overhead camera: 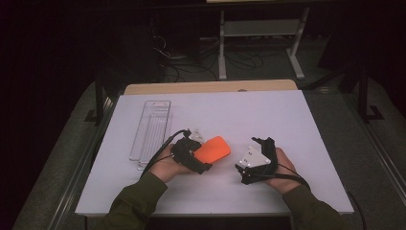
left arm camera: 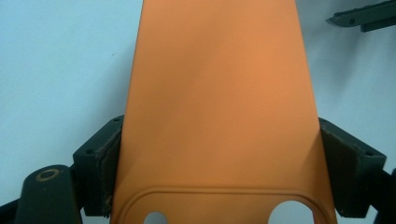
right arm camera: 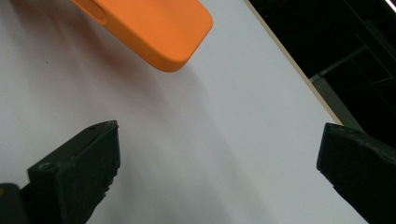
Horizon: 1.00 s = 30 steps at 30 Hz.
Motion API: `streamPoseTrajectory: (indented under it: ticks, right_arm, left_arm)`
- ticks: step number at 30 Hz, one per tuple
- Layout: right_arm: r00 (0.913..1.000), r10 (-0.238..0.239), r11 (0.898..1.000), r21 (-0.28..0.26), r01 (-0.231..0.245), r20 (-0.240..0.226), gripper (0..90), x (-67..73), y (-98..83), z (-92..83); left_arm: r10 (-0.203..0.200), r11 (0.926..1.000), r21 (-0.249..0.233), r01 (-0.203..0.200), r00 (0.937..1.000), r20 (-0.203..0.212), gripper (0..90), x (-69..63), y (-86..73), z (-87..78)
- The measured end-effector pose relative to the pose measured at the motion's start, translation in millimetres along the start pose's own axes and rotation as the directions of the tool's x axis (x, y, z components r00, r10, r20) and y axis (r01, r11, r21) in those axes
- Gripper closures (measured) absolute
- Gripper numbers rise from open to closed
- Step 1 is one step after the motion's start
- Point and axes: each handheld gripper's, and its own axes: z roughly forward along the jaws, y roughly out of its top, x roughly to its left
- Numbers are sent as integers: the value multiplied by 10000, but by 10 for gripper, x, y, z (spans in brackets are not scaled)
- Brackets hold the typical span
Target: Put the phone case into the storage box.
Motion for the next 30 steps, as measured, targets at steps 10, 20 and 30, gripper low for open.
streamPoseTrajectory:
  ticks: [10, 20, 30]
  right_arm:
    - [9987, -436, 9990, -44, 438, 261, 0, 28, 20, -13]
    - [9942, -955, 9952, -155, 964, 486, 0, 62, 39, -21]
    - [9881, -1289, 9910, -243, 1314, 839, 0, 93, 54, -34]
  left_arm:
    - [-182, 9997, -178, 182, 9998, 6, 155, -14, -1, 12]
    - [-189, 9997, -182, 189, 9998, 6, 155, -18, -1, 14]
    - [-249, 9995, -192, 250, 9997, 36, 155, -27, -1, 24]
